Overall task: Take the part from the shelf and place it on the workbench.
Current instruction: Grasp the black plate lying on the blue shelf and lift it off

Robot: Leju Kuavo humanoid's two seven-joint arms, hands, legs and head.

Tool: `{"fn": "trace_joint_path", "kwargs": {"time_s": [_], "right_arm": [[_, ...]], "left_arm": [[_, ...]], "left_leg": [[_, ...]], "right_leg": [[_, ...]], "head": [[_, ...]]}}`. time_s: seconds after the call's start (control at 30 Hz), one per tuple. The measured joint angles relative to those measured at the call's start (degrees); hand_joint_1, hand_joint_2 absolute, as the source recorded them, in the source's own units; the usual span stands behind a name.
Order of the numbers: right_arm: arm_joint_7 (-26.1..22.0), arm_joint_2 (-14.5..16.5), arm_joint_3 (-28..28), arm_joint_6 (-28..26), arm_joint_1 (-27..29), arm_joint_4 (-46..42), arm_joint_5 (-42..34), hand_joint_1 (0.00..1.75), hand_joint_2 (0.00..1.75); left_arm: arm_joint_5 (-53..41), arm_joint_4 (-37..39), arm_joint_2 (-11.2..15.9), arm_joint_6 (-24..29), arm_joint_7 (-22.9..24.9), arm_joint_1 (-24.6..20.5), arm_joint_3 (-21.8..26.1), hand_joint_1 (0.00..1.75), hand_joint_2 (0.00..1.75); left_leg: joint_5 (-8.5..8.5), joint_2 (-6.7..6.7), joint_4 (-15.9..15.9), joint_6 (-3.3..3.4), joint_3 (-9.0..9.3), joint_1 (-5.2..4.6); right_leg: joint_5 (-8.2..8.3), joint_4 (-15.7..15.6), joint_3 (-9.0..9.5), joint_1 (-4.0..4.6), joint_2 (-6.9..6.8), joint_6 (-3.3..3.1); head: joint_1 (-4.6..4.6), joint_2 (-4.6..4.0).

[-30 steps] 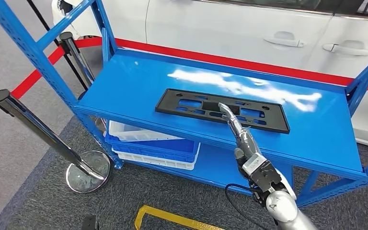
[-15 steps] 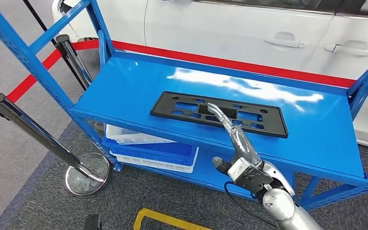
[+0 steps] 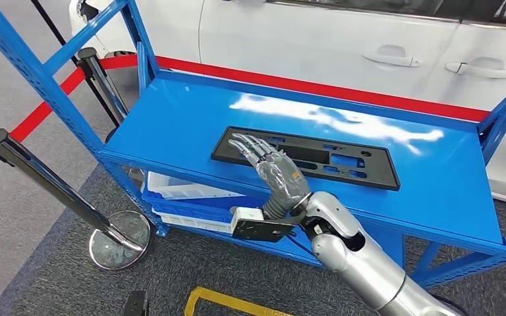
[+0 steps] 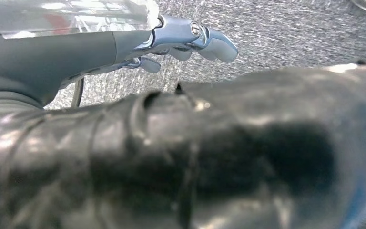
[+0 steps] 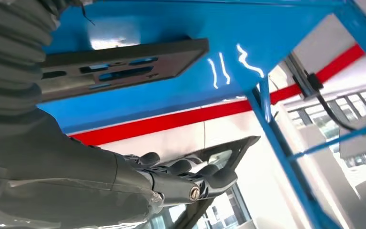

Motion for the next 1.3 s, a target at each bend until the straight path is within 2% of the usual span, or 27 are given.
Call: {"fn": "trace_joint_path", "kwargs": {"time_s": [0.07, 0.13, 0.17, 0.2, 0.23, 0.27, 0.3, 0.37, 0.47, 0.53, 0.57, 0.63, 0.67, 0.7, 0.73, 0.8, 0.87, 0.9, 0.97, 1.03, 1.07, 1.17, 1.2, 1.23, 1.27, 1.3], "right_arm": [[0.22, 0.40, 0.69, -0.23, -1.06, 1.82, 0.68, 0.00, 1.75], [0.37, 0.69, 1.40, -0.37, -1.66, 3.66, 0.96, 0.00, 1.75], [0.49, 0.79, 1.72, -0.38, -1.74, 4.53, 1.31, 0.00, 1.75], [0.67, 0.91, 2.02, -0.37, -1.86, 5.39, 1.88, 0.00, 1.75], [0.88, 1.07, 2.32, -0.33, -2.14, 6.20, 2.67, 0.00, 1.75], [1.10, 1.25, 2.59, -0.23, -2.59, 6.97, 3.56, 0.00, 1.75], [1.36, 1.54, 2.92, -0.03, -3.21, 7.84, 4.57, 0.00, 1.75], [1.91, 2.38, 3.62, 0.32, -4.44, 9.66, 6.70, 0.00, 1.75], [2.70, 3.67, 4.71, 0.35, -5.90, 13.29, 9.17, 0.00, 1.75], [2.93, 4.42, 5.31, 0.29, -7.01, 15.57, 9.91, 0.00, 1.75], [3.00, 4.79, 5.54, 0.29, -7.56, 16.57, 10.18, 0.00, 1.75], [3.16, 5.43, 5.93, 0.33, -8.43, 18.62, 10.68, 0.00, 1.75], [3.24, 5.68, 6.15, 0.38, -8.79, 19.89, 10.90, 0.00, 1.75], [3.38, 5.89, 6.36, 0.45, -9.15, 21.21, 11.10, 0.00, 1.75], [3.54, 6.06, 6.56, 0.51, -9.58, 22.56, 11.30, 0.00, 1.75], [3.93, 6.53, 6.89, 0.48, -10.72, 25.09, 11.79, 0.00, 1.75], [4.27, 6.99, 7.02, 0.27, -11.86, 27.15, 12.23, 0.00, 1.75], [4.44, 7.11, 7.07, 0.20, -12.23, 28.00, 12.38, 0.00, 1.75], [4.74, 7.38, 7.24, 0.14, -12.86, 30.16, 12.74, 0.00, 1.75], [5.24, 7.64, 7.42, -0.13, -13.56, 32.58, 13.18, 0.00, 1.75], [5.55, 7.71, 7.45, -0.42, -13.92, 33.58, 13.42, 0.00, 1.75], [6.15, 7.69, 7.44, -1.20, -14.36, 35.85, 13.88, 0.00, 1.75], [6.29, 7.68, 7.44, -1.26, -14.33, 36.67, 13.95, 0.00, 1.75], [6.46, 7.67, 7.44, -1.28, -14.31, 37.40, 14.07, 0.00, 1.75], [6.71, 7.66, 7.44, -1.28, -14.34, 38.02, 14.28, 0.00, 1.75], [7.00, 7.65, 7.44, -1.28, -14.45, 38.50, 14.58, 0.00, 1.75]], "left_arm": [[-0.03, -0.01, -0.19, -0.01, 0.05, -0.23, -0.24, 0.00, 0.00], [-0.05, -0.01, -0.21, -0.01, 0.07, -0.50, -0.68, 0.00, 0.00], [-0.05, -0.01, -0.21, -0.04, 0.08, -0.54, -0.90, 0.00, 0.00], [-0.06, -0.01, -0.23, -0.08, 0.08, -0.52, -1.04, 0.00, 0.00], [-0.07, -0.01, -0.29, -0.13, 0.11, -0.50, -1.10, 0.00, 0.00], [-0.09, -0.01, -0.35, -0.20, 0.16, -0.51, -1.15, 0.00, 0.00], [-0.14, -0.01, -0.43, -0.26, 0.26, -0.60, -1.24, 0.00, 0.00], [-0.28, -0.01, -0.50, -0.38, 0.56, -1.02, -1.55, 0.00, 0.00], [-0.42, -0.01, -0.50, -0.49, 0.97, -1.60, -2.27, 0.00, 0.00], [-0.45, -0.01, -0.50, -0.52, 1.09, -1.83, -2.54, 0.00, 0.00], [-0.47, -0.01, -0.50, -0.52, 1.12, -1.96, -2.63, 0.00, 0.00], [-0.49, -0.01, -0.50, -0.54, 1.19, -2.14, -2.92, 0.00, 0.00], [-0.50, -0.01, -0.50, -0.54, 1.27, -2.18, -3.13, 0.00, 0.00], [-0.50, -0.01, -0.50, -0.54, 1.37, -2.18, -3.34, 0.00, 0.00], [-0.50, -0.01, -0.49, -0.54, 1.50, -2.19, -3.55, 0.00, 0.00], [-0.50, -0.01, -0.41, -0.54, 1.74, -2.33, -3.84, 0.00, 0.00], [-0.49, -0.01, -0.29, -0.54, 1.86, -2.64, -3.97, 0.00, 0.00], [-0.47, -0.01, -0.25, -0.54, 1.89, -2.76, -4.05, 0.00, 0.00], [-0.37, -0.01, -0.21, -0.55, 1.94, -2.83, -4.36, 0.00, 0.00], [-0.16, -0.01, -0.21, -0.56, 1.96, -2.82, -4.75, 0.00, 0.00], [-0.02, -0.01, -0.20, -0.55, 1.96, -2.87, -4.87, 0.00, 0.00], [0.35, -0.01, -0.07, -0.53, 1.89, -2.90, -4.97, 0.00, 0.00], [0.49, -0.01, -0.03, -0.52, 1.85, -2.85, -4.98, 0.00, 0.00], [0.62, -0.01, -0.02, -0.51, 1.80, -2.80, -5.01, 0.00, 0.00], [0.73, -0.01, -0.02, -0.50, 1.77, -2.76, -5.03, 0.00, 0.00], [0.79, -0.01, -0.02, -0.50, 1.74, -2.72, -5.05, 0.00, 0.00]], "left_leg": [[0.43, 0.15, -0.96, 0.40, 0.64, 0.34], [0.30, 0.16, -0.88, 0.68, 0.70, 0.29], [0.15, 0.11, -0.66, 0.70, 0.69, 0.27], [-0.06, 0.04, -0.40, 0.66, 0.68, 0.27], [-0.33, -0.02, -0.04, 0.53, 0.68, 0.29], [-0.66, -0.06, 0.43, 0.36, 0.66, 0.31], [-1.00, -0.07, 0.88, 0.11, 0.54, 0.29], [-1.53, -0.02, 1.79, -0.43, 0.11, 0.11], [-1.61, 0.01, 1.96, -1.09, -0.16, 0.06], [-2.71, 0.02, 3.43, -1.64, -0.79, 0.16], [-4.00, 0.03, 5.69, -2.01, -1.83, 0.29], [-7.08, 0.04, 12.68, -2.70, -5.22, 0.61], [-7.93, 0.05, 15.68, -2.90, -6.81, 0.76], [-7.77, 0.04, 17.02, -3.00, -7.69, 0.84], [-6.54, 0.04, 16.18, -2.99, -7.52, 0.88], [-2.50, 0.02, 9.26, -2.64, -4.63, 0.90], [-0.39, -0.07, 2.93, -2.13, -1.73, 0.64], [-0.29, -0.12, 1.58, -1.90, -1.17, 0.44], [-0.12, -0.15, 0.85, -1.38, -0.85, 0.15], [0.38, -0.02, -0.13, -0.74, -0.23, 0.38], [0.60, 0.06, -0.65, -0.42, 0.09, 0.53], [0.61, 0.17, -0.84, 0.10, 0.30, 0.52], [0.50, 0.17, -0.71, 0.18, 0.30, 0.48], [0.38, 0.15, -0.54, 0.20, 0.29, 0.47], [0.21, 0.12, -0.28, 0.12, 0.29, 0.50], [-0.05, 0.09, 0.08, -0.05, 0.28, 0.53]], "right_leg": [[-2.35, 4.20, -1.90, 0.15, -0.12, 0.26], [-5.14, 10.91, -5.25, 0.16, -0.10, 0.42], [-5.45, 13.00, -6.40, 0.12, -0.11, 0.51], [-4.72, 13.20, -6.68, 0.09, -0.11, 0.57], [-3.06, 11.29, -5.95, 0.07, -0.12, 0.58], [-1.04, 7.86, -4.49, 0.06, -0.15, 0.51], [0.18, 4.63, -3.00, 0.09, -0.19, 0.36], [1.04, 0.82, -1.26, 0.24, -0.15, -0.14], [0.95, 0.46, -1.19, 0.39, -0.01, -0.97], [1.08, 0.25, -1.10, 0.07, -0.04, -1.45], [1.12, 0.17, -1.05, -0.09, -0.07, -1.65], [1.10, 0.15, -1.05, -0.07, -0.11, -1.88], [1.09, 0.15, -1.05, -0.05, -0.11, -1.92], [1.08, 0.15, -1.03, -0.03, -0.08, -1.93], [1.07, 0.15, -1.00, -0.03, -0.03, -1.94], [1.06, 0.14, -0.89, -0.04, 0.16, -1.91], [1.17, -0.06, -0.94, -0.02, 0.31, -1.59], [1.29, -0.24, -0.99, -0.03, 0.34, -1.31], [1.57, -0.77, -0.91, 0.02, 0.38, -0.55], [0.98, -0.15, -1.06, 0.09, 0.26, 0.06], [-0.12, 1.62, -1.82, 0.16, 0.20, 0.24], [-4.57, 11.48, -6.59, 0.16, 0.09, 0.38], [-4.84, 13.40, -7.60, 0.13, 0.08, 0.42], [-4.08, 13.35, -7.67, 0.09, 0.07, 0.46], [-2.48, 11.31, -6.75, 0.04, 0.06, 0.46], [-0.56, 7.86, -5.10, -0.01, 0.02, 0.43]], "head": [[0.26, 0.01], [0.41, 0.01], [0.42, 0.01], [0.43, 0.01], [0.44, 0.01], [0.45, 0.01], [0.44, 0.01], [0.36, 0.01], [0.29, 0.00], [0.12, 0.01], [-0.01, 0.01], [-0.28, 0.01], [-0.27, 0.00], [-0.28, 0.01], [-0.28, 0.01], [-0.28, 0.01], [-0.28, 0.01], [-0.24, 0.01], [-0.24, 0.01], [-0.11, 0.01], [0.04, 0.00], [0.32, 0.00], [0.33, 0.00], [0.37, 0.00], [0.39, 0.00], [0.41, 0.00]]}}
